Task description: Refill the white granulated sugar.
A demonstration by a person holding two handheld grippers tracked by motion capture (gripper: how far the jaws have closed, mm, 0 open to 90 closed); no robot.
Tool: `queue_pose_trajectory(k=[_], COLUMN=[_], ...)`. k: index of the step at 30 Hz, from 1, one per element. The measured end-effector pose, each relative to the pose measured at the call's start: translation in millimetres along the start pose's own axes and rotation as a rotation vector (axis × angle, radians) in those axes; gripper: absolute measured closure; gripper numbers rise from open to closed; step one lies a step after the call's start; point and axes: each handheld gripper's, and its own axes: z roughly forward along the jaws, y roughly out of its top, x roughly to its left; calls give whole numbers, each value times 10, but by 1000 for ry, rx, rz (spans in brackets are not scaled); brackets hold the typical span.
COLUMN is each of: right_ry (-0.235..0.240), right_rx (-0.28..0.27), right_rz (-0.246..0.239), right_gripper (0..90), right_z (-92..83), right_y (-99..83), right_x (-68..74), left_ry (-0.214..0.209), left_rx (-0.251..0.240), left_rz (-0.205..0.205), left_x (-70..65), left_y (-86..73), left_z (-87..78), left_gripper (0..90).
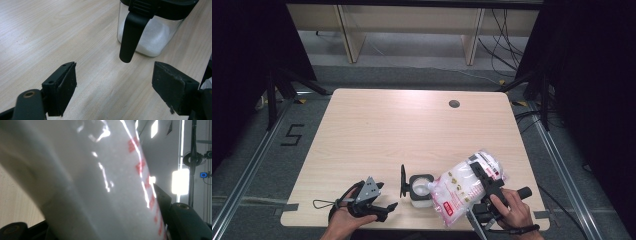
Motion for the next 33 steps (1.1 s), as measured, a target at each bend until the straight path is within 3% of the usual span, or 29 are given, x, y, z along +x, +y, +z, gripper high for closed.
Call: queue_pose_trajectory(k=[1, 3, 5, 6, 7, 8, 11, 14, 15, 17, 19, 21, 22, 26, 27, 28, 30, 31, 32, 33], right_ry=[7, 26, 12, 13, 10, 18, 13, 14, 5, 2, 22, 18, -2, 4, 14, 5, 19, -4, -5, 11], right_rx=[1, 8, -9, -12, -14, 4, 2, 3, -12, -12, 8, 23, -13, -10, -3, -12, 12, -16, -16, 2], right_rz=[-5, -10, -59, -49, -52, -9, -3, 0, -33, -41, 0, 37, -42, -39, -20, -40, 22, -36, -38, 2], right_gripper=[466, 466, 466, 465, 465, 466, 466, 466, 466, 466, 467, 467, 467, 467, 467, 467, 467, 467, 467, 467], right_z=[3, 3, 17, 20, 20, 10, 2, 6, 16, 17, 6, -14, 5, 9, 8, 11, -4, 9, 8, 2], right_y=[1, 8, 21, 21, 21, 19, 6, -2, 0, 5, 8, 12, 15, 11, 8, 9, 4, 8, 9, 7], right_x=[5, 27, 16, 18, 11, 33, 14, 17, -4, -3, 26, 46, -14, -10, 3, -12, 34, -12, -15, 16], left_ry=[-6, -7, -7, -5, -2, -5, -3, -4, -6, -6, -1, -4, -5, -2, 6, -1, -5, -5, -6, -3], left_rx=[-7, -11, -10, 2, 2, -1, -1, -2, -7, -3, 1, -4, -6, -4, -12, 1, -8, -6, -5, -2], left_rz=[-13, 2, 3, 15, -8, -18, -21, -23, -23, -21, -5, -24, -23, -15, -28, -19, -27, -21, -26, -18], left_x=[-7, 2, 2, 11, -2, -8, -11, -12, -12, -10, 0, -11, -11, -6, -17, -6, -13, -11, -14, -8], left_y=[0, 4, 3, 4, -1, -1, -1, -2, -4, -5, 2, -2, -4, -4, -3, -2, -6, -5, -6, -6], left_z=[4, 4, 6, -2, -3, 0, -6, 1, 5, -3, -11, 0, 3, -7, -4, -10, 2, 2, 2, -6], left_gripper=[192, 192, 192, 192, 192, 192, 192, 192, 192, 192, 192, 192, 192, 192, 192, 192, 192, 193, 192, 192])
